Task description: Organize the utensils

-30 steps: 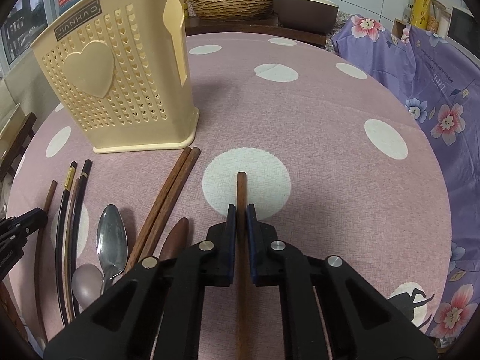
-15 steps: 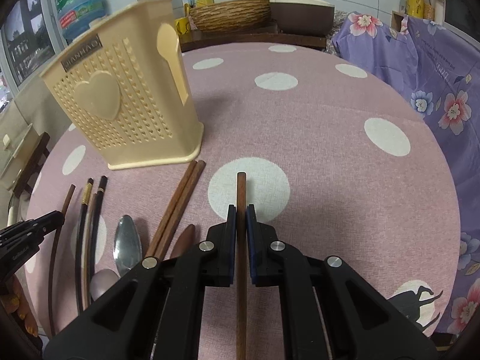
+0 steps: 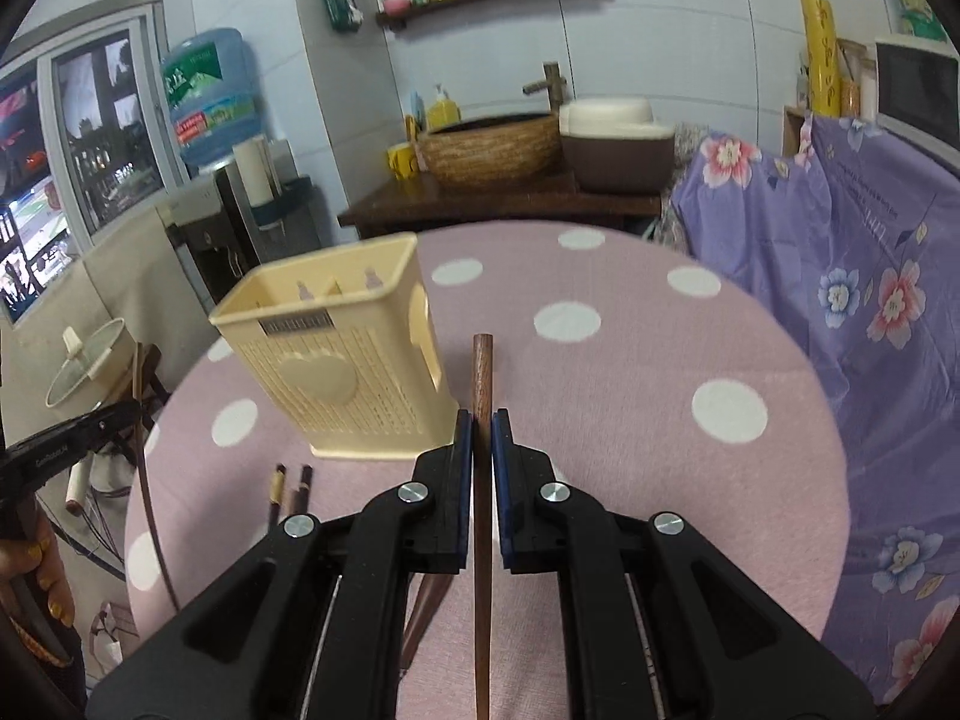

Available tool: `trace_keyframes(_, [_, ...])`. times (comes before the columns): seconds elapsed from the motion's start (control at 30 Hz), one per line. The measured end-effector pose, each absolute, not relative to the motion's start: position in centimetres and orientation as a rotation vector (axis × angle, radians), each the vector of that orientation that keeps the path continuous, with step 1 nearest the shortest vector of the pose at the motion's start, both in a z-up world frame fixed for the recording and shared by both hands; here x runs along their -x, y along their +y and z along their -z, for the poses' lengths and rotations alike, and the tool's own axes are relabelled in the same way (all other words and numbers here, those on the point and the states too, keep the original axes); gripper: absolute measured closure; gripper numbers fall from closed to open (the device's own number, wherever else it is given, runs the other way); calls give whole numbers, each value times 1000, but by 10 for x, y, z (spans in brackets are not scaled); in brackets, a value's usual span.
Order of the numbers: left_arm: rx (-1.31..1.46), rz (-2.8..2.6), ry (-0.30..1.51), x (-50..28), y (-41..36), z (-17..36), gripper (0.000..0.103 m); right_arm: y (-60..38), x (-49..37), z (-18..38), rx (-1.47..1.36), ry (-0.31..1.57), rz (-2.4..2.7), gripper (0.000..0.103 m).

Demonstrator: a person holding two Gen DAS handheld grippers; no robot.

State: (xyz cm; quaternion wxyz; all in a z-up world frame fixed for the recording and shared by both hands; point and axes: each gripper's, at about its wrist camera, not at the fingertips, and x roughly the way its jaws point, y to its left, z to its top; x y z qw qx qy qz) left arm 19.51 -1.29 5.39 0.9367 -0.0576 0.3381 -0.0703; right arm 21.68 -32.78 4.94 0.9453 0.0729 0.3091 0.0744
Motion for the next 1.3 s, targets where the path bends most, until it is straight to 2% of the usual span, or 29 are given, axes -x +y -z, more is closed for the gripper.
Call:
trace_keyframes(0.23, [125,149,593,-189,-6,-92,95,-335,-202,-90,-142,552,-153,95])
trace_keyframes(0.77, [105,142,527,-193,-1,-117,96,-331,-203,-116,-97,516,-141,95])
trace_keyframes(0.87, [99,152,515,-194,-2,-129,101,-331,-207,-130,-92,501,-146,95])
trace_keyframes(1.1, [58,150,446,-196,-11,-165,101,-322,-223,-178,-53,438,-139,95])
trace_keyframes(1.3, [75,129,519,-211,1,-144,100,-322,-225,-187,-64,420,-137,95])
